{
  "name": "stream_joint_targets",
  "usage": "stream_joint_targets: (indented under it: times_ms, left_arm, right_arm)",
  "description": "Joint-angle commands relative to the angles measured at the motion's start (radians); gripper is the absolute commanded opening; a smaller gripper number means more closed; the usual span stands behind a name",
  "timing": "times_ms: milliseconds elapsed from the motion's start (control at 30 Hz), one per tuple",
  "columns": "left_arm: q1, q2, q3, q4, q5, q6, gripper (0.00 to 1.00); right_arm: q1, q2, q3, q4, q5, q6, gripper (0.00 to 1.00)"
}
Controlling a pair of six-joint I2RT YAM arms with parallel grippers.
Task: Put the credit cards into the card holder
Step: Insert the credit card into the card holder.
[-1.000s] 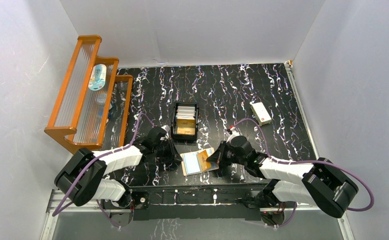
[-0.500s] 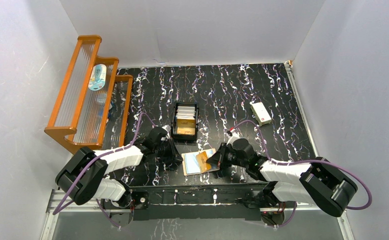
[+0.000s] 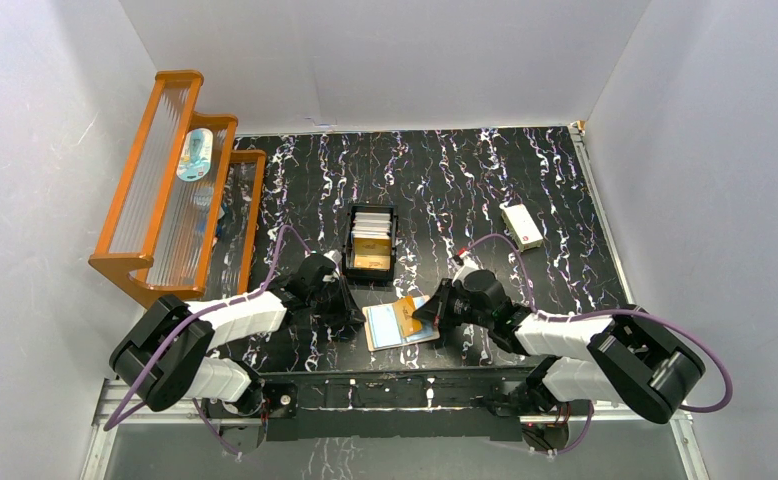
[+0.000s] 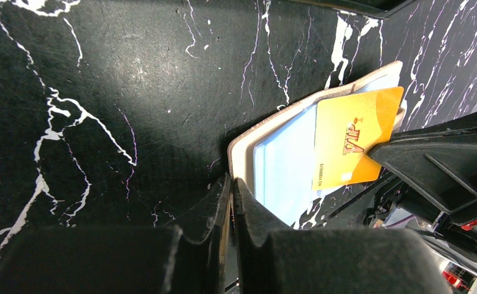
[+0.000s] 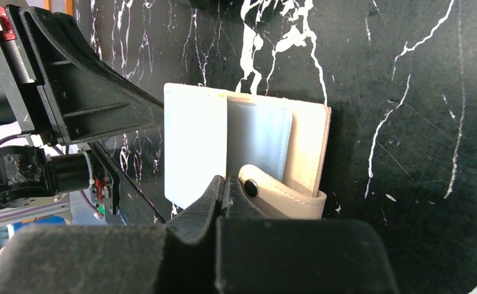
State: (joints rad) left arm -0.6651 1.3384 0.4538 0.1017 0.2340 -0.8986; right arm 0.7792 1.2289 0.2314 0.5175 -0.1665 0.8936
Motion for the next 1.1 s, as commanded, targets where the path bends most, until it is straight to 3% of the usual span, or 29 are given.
stream_joint_targets:
  times_ms: [0,300,1067]
  left_arm:
    - [-0.003,0.003,-0.011,-0.085,-0.063,0.013,0.06]
    - [-0.002,0.013,-0.007,-0.099,-0.08,0.021,0.06]
    - [-0.014,0.003,-0.015,-0.096,-0.076,0.006,0.06]
  right_arm:
    - [-0.002,0.036,-0.029,0.097,-0.028,0.048,0.0]
    - [-0.003,0.035,-0.11,0.205,-0.013,0.14,0.0]
    - [0.011,0.118,-0.093,0.354,-0.027,0.212,0.02]
